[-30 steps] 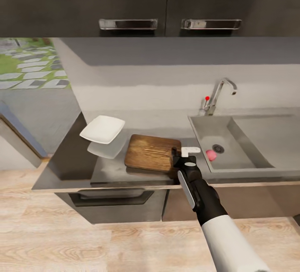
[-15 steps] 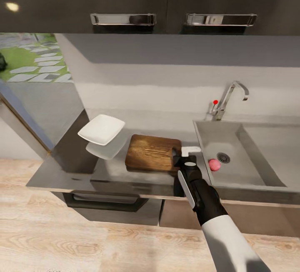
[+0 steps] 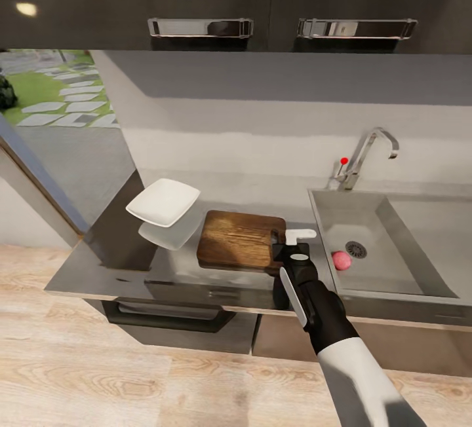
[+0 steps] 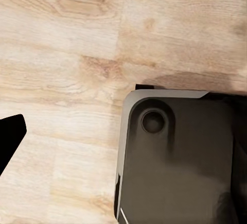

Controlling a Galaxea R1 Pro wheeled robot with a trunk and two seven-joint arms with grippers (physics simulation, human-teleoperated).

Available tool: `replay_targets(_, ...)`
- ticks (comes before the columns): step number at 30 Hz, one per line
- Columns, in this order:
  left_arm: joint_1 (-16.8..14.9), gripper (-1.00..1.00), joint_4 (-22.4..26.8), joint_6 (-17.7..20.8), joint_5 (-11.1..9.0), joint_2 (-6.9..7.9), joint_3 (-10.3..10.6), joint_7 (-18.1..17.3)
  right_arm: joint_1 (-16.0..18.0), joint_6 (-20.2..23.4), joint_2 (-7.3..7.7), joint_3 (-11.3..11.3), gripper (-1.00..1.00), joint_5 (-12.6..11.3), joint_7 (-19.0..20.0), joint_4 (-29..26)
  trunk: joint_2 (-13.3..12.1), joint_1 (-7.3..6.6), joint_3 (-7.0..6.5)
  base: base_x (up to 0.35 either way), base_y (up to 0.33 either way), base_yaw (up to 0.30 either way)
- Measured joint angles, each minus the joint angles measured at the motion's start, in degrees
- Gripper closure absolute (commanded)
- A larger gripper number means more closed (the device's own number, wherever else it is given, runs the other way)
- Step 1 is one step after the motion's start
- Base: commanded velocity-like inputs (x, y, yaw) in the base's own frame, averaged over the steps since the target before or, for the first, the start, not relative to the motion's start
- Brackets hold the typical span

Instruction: In the kitchen, take the Vidalia onion out of the sink, dice it on the chopping board with the paring knife, put the diced onion into the bowl on the countertop, then place both the paring knife and the chopping board into the sink.

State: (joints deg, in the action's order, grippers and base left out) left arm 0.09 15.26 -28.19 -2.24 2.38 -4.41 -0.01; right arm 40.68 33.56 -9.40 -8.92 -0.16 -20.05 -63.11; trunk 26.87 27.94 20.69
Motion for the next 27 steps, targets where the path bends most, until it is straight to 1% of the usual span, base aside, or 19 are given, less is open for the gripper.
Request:
replay_targets(19,0.0,-1.0,0.0,0.0,0.0,0.0,0.0,0.0,0.0,0.2,0.0,0.0,1.0,0.0,0.0,-0.1,0.0,0.0,0.0,0.0,0.0,0.0)
replay_targets(21,0.0,-1.0,0.0,0.0,0.0,0.0,0.0,0.0,0.0,0.2,-0.01,0.0,1.0,-0.2,0.0,-0.1,0.0,0.0,0.0,0.029,-0.081,0.0)
replay_targets(23,0.0,-1.0,0.0,0.0,0.0,0.0,0.0,0.0,0.0,-0.1,-0.05,-0.1,1.0,-1.4,0.1,-0.1,0.0,-0.01,0.0,0.099,-0.162,0.0)
replay_targets(27,0.0,-1.0,0.0,0.0,0.0,0.0,0.0,0.0,0.0,0.0,-0.05,-0.1,1.0,-1.3,0.1,-0.1,0.0,-0.02,0.0,0.144,-0.151,0.0)
